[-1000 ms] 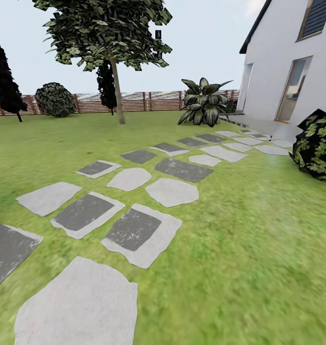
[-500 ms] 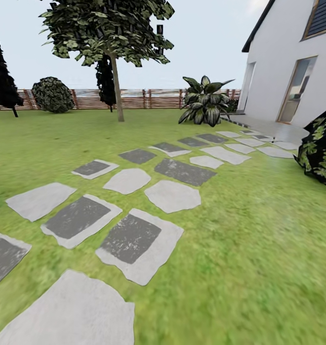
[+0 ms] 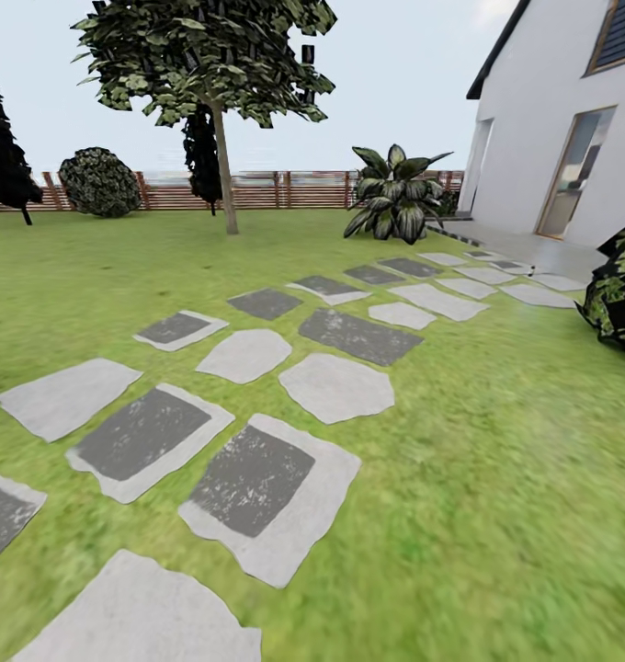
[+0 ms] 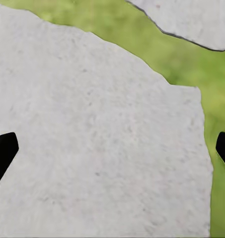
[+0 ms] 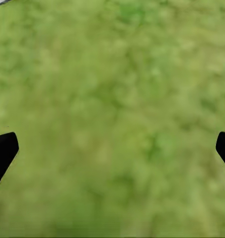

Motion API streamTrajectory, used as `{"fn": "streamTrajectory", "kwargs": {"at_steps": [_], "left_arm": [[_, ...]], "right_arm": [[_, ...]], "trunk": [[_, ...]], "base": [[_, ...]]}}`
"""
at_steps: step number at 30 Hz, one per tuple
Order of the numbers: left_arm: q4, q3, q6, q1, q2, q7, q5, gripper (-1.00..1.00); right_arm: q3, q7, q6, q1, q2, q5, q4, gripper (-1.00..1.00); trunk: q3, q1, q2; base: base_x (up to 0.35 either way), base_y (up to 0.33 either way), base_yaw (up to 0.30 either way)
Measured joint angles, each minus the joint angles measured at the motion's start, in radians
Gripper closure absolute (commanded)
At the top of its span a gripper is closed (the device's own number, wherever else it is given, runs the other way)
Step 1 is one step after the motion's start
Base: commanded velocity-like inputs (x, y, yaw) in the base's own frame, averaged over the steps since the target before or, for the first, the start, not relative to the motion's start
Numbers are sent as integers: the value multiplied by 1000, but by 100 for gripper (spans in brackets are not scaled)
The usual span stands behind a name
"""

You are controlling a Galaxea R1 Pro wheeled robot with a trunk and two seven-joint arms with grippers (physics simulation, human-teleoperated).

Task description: Pick up the pesticide atomizer in the garden and spray insectifuge to fully cover both potted plants in the garden.

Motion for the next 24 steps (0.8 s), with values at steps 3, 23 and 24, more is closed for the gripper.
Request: {"fn": "streamTrajectory", "kwargs": {"at_steps": [3, 23, 24], "left_arm": [[0, 1, 0, 0, 1, 2, 1, -100], [-1, 2, 0, 0, 2, 2, 1, -100], [-1, 2, 0, 0, 2, 2, 1, -100]], "right_arm": [[0, 0, 0, 0, 0, 0, 0, -100], [-1, 0, 0, 0, 0, 0, 0, -100], [-1, 0, 0, 0, 0, 0, 0, -100]], "trunk": [[0, 0, 0], [0, 0, 0], [0, 0, 0]], "base": [[339, 10, 0], [342, 21, 0], [342, 30, 0]]}}
